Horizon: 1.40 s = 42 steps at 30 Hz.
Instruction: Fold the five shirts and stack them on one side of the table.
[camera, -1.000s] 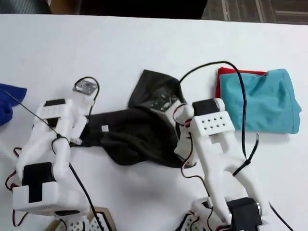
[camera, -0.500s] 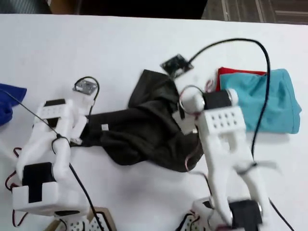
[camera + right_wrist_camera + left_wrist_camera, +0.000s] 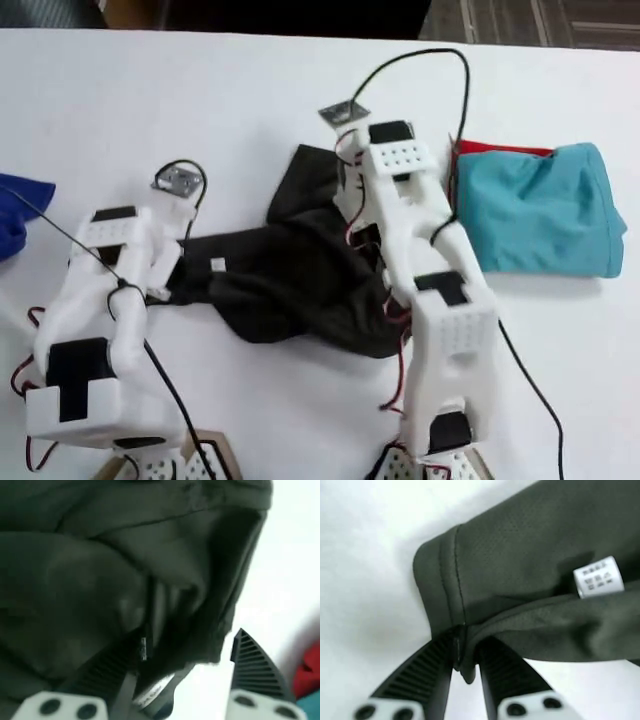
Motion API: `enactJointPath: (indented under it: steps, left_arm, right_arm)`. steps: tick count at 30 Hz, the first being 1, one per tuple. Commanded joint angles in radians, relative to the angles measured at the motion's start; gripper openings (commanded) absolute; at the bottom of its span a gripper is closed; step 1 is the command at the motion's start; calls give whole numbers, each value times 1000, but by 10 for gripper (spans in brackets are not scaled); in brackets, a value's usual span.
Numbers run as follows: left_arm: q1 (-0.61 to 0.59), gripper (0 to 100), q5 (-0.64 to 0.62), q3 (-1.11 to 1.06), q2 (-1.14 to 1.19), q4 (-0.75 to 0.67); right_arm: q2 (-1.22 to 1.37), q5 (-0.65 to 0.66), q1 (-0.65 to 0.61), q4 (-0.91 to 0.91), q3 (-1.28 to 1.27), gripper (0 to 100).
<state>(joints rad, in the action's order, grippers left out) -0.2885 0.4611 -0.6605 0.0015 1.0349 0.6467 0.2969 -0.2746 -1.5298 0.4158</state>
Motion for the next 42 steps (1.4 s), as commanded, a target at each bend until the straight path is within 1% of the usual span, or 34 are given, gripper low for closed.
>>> enactJointPath:
  steps: [1,3,4,7,8,13,18,20,22,27,30,35,40,42]
  left_arm:
    - [11,26,-5,-4,-29,-15]
    - [11,26,-5,-4,-29,-15]
    - [11,26,-5,-4,-29,-15]
    - [11,26,-5,-4,-29,-15]
    - [11,26,-3,-4,-29,-15]
    - [11,26,-3,-2,-29,-15]
    - [11,26,-5,-2,-29,-15]
    - [11,26,-6,-2,-29,-15]
    - [11,26,-6,-2,-29,-17]
    - [11,26,-6,-4,-29,-31]
    - [11,26,-6,-4,-29,-31]
    - [11,26,-6,-4,-29,-29]
    - [11,26,-6,-5,-29,-29]
    - [11,26,-6,-5,-29,-29]
  right_arm:
    - [102,-8,27,-61,147,225]
    - [153,-8,36,-87,198,197]
    - [174,-8,44,-104,222,167]
    - [196,-9,65,-117,295,2]
    - [193,-9,73,-117,318,30]
    - [179,2,96,-117,552,22]
    - [205,135,99,-99,802,21]
    - [216,157,101,-38,893,21]
    - [231,170,101,65,937,21]
    - [315,166,97,298,936,21]
    - [398,166,96,357,936,21]
    - [458,169,93,260,965,22]
    - [398,170,101,1,1122,26]
    - [367,170,101,-84,1162,69]
